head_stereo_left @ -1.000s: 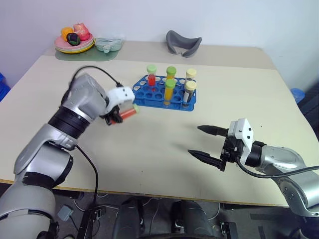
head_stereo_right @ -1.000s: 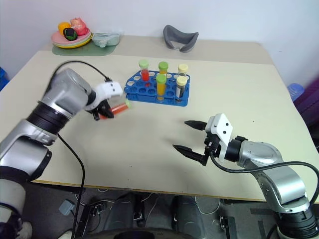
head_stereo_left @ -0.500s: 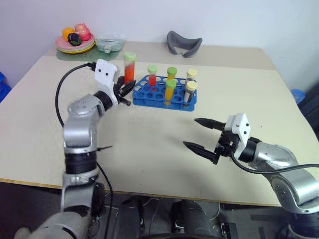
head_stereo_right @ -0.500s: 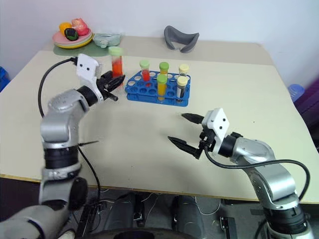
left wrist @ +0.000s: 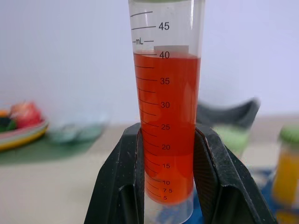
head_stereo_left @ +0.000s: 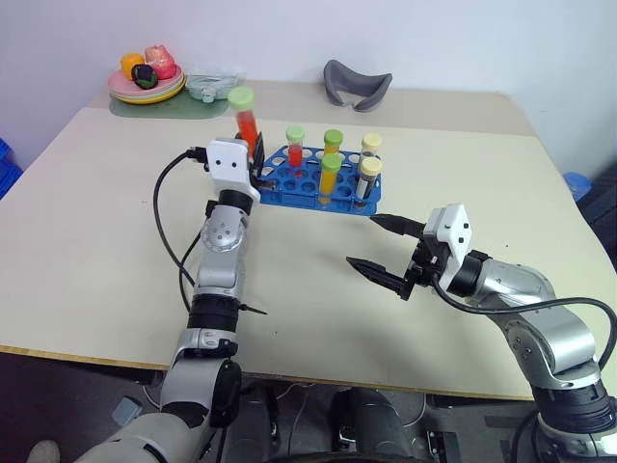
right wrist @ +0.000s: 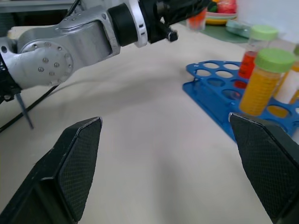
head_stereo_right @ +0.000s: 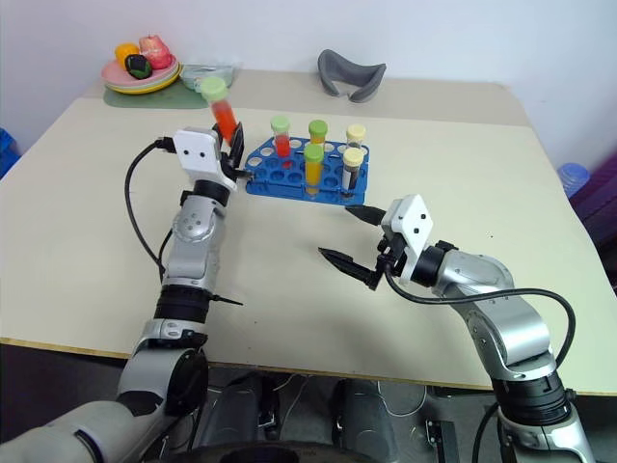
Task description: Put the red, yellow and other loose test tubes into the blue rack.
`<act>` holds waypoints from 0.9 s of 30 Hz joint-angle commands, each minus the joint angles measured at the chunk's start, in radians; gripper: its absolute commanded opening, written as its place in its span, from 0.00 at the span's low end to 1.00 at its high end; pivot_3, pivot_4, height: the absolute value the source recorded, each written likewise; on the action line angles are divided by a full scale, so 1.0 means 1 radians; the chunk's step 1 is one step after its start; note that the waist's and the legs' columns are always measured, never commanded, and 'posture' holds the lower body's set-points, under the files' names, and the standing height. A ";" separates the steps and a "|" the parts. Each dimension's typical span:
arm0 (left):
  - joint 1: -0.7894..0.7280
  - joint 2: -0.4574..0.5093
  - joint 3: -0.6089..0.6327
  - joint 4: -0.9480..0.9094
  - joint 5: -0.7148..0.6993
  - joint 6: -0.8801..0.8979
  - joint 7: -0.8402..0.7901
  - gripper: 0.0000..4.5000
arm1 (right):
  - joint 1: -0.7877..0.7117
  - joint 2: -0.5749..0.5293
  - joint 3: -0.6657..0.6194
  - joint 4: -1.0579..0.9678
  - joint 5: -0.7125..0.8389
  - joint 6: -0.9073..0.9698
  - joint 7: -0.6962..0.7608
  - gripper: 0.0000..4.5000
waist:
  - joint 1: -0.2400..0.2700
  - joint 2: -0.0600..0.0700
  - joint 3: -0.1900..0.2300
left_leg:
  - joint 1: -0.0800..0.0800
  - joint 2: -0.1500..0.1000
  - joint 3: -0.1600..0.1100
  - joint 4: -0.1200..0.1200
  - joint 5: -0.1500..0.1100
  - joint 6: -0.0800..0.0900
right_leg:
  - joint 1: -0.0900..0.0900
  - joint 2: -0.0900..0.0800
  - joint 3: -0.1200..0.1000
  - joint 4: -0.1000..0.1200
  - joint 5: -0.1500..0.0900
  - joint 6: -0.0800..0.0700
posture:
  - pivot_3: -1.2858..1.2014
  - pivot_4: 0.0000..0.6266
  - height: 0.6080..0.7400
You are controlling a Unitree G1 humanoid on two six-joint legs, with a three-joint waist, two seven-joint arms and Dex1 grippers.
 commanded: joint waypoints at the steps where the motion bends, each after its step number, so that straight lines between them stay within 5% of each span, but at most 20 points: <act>1: -0.057 -0.012 -0.030 0.086 -0.026 -0.090 -0.025 0.19 | 0.004 0.010 -0.036 -0.027 -0.012 -0.025 -0.029 0.99 | -0.001 0.000 0.000 | 0.000 0.000 0.000 0.000 0.000 0.000 | 0.000 0.000 0.000 0.000 0.000 0.000 | 0.52 0.24 0.61; 27: -0.097 -0.024 -0.089 0.387 -0.023 -0.211 -0.006 0.19 | 0.047 0.011 -0.082 -0.057 0.001 -0.020 -0.073 0.99 | -0.002 0.000 0.000 | 0.000 0.000 0.000 -0.001 0.000 0.000 | 0.000 0.000 0.000 0.000 0.000 0.000 | 0.52 0.24 0.61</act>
